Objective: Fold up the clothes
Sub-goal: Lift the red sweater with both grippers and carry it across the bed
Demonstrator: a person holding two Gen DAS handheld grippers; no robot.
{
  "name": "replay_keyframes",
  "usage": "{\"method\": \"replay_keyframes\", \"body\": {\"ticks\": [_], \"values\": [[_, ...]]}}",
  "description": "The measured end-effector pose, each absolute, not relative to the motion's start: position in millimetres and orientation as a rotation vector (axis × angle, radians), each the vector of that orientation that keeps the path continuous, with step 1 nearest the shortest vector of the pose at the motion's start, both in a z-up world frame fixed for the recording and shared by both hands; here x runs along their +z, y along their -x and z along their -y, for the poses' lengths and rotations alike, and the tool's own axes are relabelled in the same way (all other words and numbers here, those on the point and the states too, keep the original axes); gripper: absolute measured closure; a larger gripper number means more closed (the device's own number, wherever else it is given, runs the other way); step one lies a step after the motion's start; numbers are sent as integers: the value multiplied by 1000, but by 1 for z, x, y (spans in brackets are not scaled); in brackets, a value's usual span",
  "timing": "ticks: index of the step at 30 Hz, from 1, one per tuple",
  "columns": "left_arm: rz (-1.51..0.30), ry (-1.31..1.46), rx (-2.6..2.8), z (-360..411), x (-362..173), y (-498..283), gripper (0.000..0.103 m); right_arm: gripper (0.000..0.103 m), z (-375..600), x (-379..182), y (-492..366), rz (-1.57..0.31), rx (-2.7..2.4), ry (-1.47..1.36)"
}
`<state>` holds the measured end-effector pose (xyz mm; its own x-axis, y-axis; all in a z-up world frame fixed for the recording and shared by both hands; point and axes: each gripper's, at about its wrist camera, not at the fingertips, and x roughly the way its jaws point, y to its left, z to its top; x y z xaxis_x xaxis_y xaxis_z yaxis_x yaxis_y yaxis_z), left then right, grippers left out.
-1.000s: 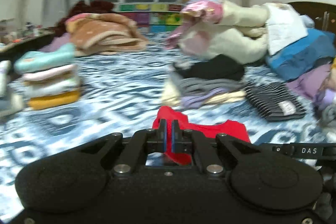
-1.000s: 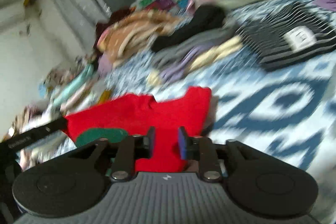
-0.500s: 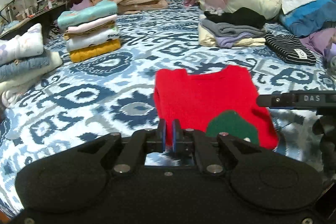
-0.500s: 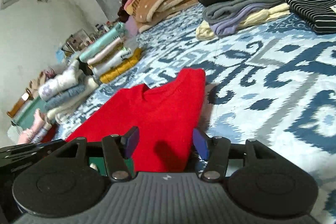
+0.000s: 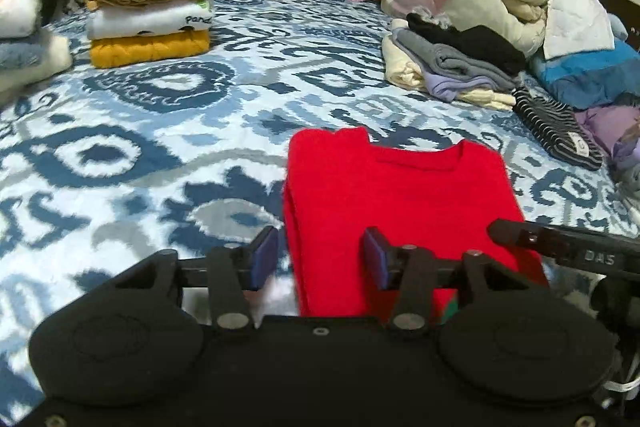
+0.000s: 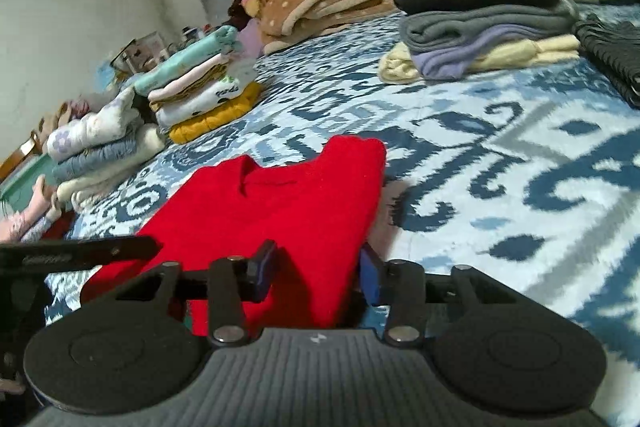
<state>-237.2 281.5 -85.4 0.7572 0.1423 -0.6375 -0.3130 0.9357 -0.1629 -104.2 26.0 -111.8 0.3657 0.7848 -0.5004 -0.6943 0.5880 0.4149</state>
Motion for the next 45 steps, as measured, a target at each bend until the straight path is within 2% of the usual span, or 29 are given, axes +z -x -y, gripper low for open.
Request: {"method": "replay_keyframes", "body": {"ticks": [1, 2, 3, 5, 8, 18, 24, 26, 27, 28, 29, 30, 32, 37, 42, 45], "values": [[-664, 253, 244, -281, -85, 235, 78, 65, -26, -112, 103, -725, 960, -144], [-657, 229, 243, -279, -84, 233, 91, 70, -27, -110, 103, -718, 965, -145], [-649, 200, 243, -276, -82, 233, 97, 74, -27, -108, 103, -711, 971, -146], [-635, 178, 226, -272, -78, 236, 99, 81, -28, -105, 103, -697, 982, -147], [-616, 166, 182, -268, -67, 248, 100, 85, -23, -97, 112, -663, 1018, -137], [-631, 242, 108, -253, -47, 334, 100, 85, 35, -79, 154, -746, 1166, -411], [-686, 219, 76, -227, -52, 367, 100, 85, 50, -75, 203, -773, 1185, -384], [-690, 228, 63, -222, -47, 375, 96, 81, 55, -72, 216, -771, 1182, -365], [-693, 238, 60, -221, -44, 378, 91, 81, 59, -69, 222, -771, 1174, -349], [-693, 250, 56, -221, -40, 383, 88, 76, 63, -67, 228, -771, 1165, -333], [-690, 261, 48, -221, -36, 388, 77, 68, 69, -66, 234, -772, 1162, -343], [-686, 274, 37, -221, -32, 394, 67, 64, 75, -65, 240, -773, 1160, -353], [-681, 300, 12, -222, -25, 405, 53, 54, 86, -60, 249, -774, 1165, -379], [-749, 382, -16, -220, -27, 426, 50, 42, 107, -53, 272, -793, 1168, -411], [-804, 384, -13, -220, -31, 445, 49, 41, 117, -53, 275, -824, 1169, -453], [-793, 372, 2, -223, -25, 461, 45, 34, 127, -50, 270, -811, 1150, -502]]}}
